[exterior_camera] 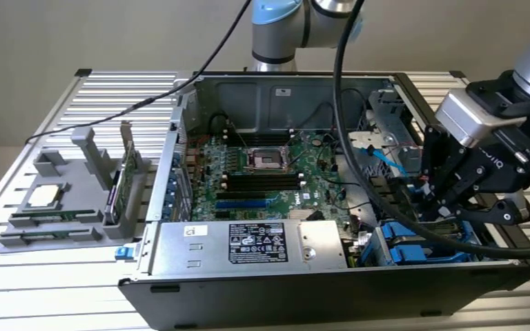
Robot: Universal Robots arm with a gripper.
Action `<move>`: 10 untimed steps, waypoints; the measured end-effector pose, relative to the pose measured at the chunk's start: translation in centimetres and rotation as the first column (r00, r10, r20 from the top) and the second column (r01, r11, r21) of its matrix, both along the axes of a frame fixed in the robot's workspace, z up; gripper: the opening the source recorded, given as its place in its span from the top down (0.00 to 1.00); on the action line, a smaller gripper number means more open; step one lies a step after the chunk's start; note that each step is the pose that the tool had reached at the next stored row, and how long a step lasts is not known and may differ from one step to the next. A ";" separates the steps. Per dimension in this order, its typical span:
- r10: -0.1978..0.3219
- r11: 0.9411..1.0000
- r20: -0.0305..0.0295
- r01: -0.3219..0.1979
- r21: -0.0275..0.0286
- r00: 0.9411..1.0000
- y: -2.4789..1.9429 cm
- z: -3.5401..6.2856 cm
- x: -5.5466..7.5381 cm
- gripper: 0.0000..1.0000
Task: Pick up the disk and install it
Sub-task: 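Insert the first disk wire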
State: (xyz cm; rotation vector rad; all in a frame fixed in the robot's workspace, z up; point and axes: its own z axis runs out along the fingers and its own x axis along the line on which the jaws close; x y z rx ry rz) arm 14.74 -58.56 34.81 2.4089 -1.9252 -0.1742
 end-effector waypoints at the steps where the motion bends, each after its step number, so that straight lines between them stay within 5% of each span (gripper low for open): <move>1: 0.000 1.000 -0.002 0.000 -0.008 1.000 0.13 0.06 0.0 0.83; 7: -0.008 1.000 -0.016 0.007 -0.030 1.000 0.21 0.57 0.3 0.83; 10: -0.008 0.999 -0.029 0.007 -0.053 1.000 0.30 0.62 0.7 0.83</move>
